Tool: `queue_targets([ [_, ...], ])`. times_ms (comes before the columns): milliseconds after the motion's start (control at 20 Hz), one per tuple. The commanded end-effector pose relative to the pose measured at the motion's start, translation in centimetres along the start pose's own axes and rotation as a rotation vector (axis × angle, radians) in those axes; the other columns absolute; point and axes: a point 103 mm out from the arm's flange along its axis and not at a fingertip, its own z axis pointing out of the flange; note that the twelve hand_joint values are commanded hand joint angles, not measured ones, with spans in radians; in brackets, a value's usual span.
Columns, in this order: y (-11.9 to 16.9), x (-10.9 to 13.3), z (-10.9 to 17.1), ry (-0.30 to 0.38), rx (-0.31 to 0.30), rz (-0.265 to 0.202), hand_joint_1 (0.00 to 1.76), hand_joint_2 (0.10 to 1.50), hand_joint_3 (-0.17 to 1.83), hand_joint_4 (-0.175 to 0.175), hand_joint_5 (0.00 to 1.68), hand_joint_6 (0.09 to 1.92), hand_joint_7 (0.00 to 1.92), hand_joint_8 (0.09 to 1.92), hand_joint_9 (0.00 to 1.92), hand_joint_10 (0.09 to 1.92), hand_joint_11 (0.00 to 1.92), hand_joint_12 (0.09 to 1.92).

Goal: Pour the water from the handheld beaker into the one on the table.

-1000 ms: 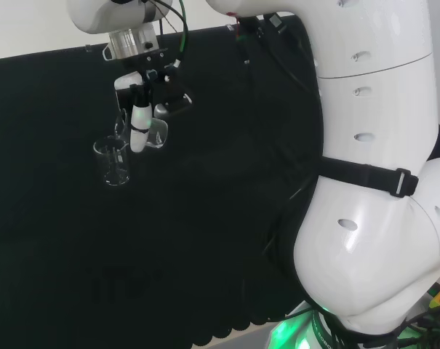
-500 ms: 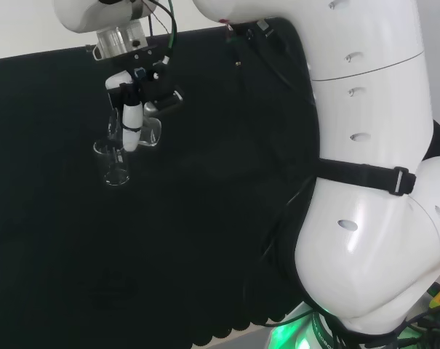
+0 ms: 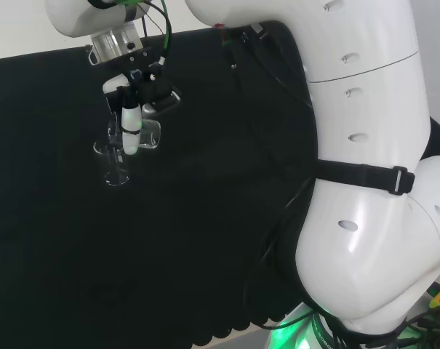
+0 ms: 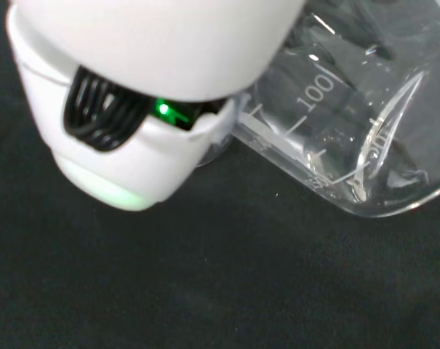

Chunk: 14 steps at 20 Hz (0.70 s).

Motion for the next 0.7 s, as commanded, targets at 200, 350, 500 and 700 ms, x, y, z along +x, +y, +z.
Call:
queue_targets([
  [200,0.11,-0.46,0.89,0.057,-0.012,-0.015,1.44,0.58,0.65,-0.175,1.46,0.25,1.64,0.09,1.48,0.26,1.25,0.72],
  [350,-0.01,-0.77,0.89,0.063,-0.011,-0.012,1.44,0.57,0.65,-0.175,1.46,0.26,1.64,0.09,1.47,0.28,1.25,0.71],
  [500,0.04,-0.65,0.88,0.059,-0.004,-0.006,1.44,0.57,0.65,-0.175,1.46,0.26,1.64,0.09,1.47,0.29,1.25,0.71],
  [700,0.05,-0.74,0.79,0.064,0.004,-0.004,1.44,0.57,0.65,-0.175,1.46,0.26,1.64,0.09,1.47,0.29,1.25,0.71],
])
